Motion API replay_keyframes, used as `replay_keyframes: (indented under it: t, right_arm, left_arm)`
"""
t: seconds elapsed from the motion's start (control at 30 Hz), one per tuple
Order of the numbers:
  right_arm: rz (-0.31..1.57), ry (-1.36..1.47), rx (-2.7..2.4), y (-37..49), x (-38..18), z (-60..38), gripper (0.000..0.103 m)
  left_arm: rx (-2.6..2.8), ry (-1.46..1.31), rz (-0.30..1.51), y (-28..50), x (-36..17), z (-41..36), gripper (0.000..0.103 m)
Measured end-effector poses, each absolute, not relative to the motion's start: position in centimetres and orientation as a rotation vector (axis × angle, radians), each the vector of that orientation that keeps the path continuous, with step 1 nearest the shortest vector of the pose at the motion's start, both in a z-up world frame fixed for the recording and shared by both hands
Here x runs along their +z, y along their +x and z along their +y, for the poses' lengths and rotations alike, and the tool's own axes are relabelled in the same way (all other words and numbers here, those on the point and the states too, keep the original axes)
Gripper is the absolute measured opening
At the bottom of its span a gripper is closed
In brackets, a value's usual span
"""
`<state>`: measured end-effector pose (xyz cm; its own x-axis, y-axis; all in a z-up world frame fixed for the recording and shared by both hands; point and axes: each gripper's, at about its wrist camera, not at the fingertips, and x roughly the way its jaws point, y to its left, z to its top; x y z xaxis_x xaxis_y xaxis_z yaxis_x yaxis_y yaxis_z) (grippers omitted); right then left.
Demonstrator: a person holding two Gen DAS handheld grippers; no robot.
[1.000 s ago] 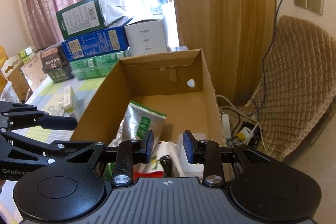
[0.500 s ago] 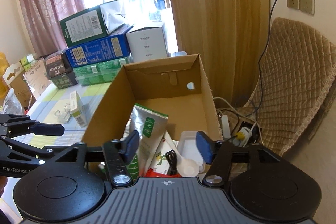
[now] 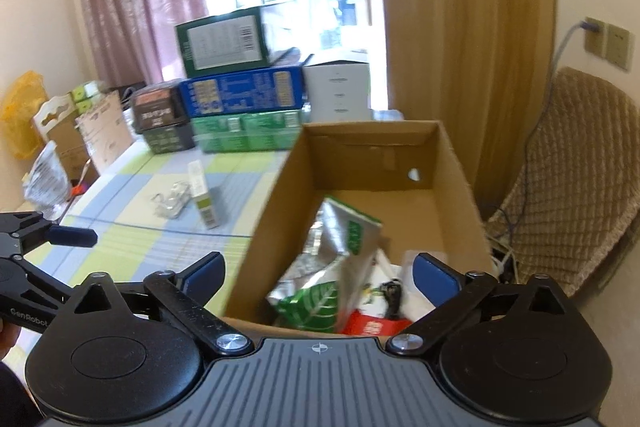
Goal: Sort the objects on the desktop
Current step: 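Move both grippers back toward the medicine box and wire soap holder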
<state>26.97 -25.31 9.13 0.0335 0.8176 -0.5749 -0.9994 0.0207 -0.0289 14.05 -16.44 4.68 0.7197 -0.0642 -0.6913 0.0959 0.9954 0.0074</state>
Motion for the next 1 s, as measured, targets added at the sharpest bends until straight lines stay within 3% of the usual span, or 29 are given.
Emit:
replay_keyframes:
  t: [0.53, 1.0]
  right_arm:
    - [0.386, -0.635, 1.601, 19.4, 8.2, -22.2, 0.101]
    - [0.338, -0.731, 1.669, 15.2, 8.3, -19.3, 0.101]
  left_arm:
    - [0.078, 0.078, 0.813, 9.6, 3.5, -7.5, 0.102]
    - [0.115, 0.062, 0.814, 9.2, 3.5, -4.1, 0.102]
